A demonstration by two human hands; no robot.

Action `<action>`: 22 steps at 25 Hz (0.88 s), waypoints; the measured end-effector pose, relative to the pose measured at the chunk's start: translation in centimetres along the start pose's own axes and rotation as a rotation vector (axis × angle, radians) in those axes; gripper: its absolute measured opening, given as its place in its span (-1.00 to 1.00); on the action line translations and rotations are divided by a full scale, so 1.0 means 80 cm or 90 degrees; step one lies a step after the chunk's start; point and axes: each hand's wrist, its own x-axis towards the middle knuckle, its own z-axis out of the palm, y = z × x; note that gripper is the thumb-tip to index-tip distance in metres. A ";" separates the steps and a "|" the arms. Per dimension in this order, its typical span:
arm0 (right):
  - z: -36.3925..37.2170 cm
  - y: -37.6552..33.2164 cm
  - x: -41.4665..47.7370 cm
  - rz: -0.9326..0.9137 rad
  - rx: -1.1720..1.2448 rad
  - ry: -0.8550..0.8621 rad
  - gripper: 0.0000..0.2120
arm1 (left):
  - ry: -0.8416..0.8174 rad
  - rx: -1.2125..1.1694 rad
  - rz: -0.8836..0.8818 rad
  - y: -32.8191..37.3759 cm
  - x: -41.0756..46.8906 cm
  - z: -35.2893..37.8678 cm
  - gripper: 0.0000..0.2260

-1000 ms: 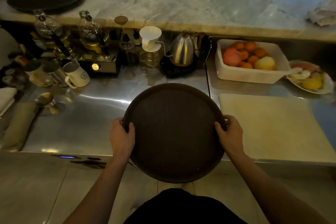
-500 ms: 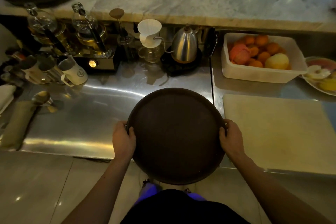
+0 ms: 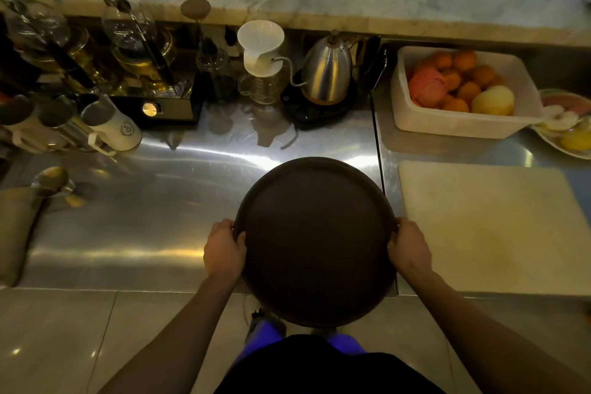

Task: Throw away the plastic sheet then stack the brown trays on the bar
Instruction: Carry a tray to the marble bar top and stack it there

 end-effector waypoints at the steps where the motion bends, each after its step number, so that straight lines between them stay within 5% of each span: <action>1: 0.001 -0.001 0.002 0.004 -0.009 0.000 -0.74 | -0.002 0.006 0.005 0.000 0.000 0.001 -0.83; 14: -0.005 -0.002 0.026 -0.037 -0.073 -0.001 -0.75 | -0.026 0.026 -0.023 0.009 0.008 0.014 -0.83; 22: 0.013 0.013 0.024 -0.002 0.042 -0.041 -0.79 | -0.085 0.032 -0.027 0.001 0.006 0.023 -0.74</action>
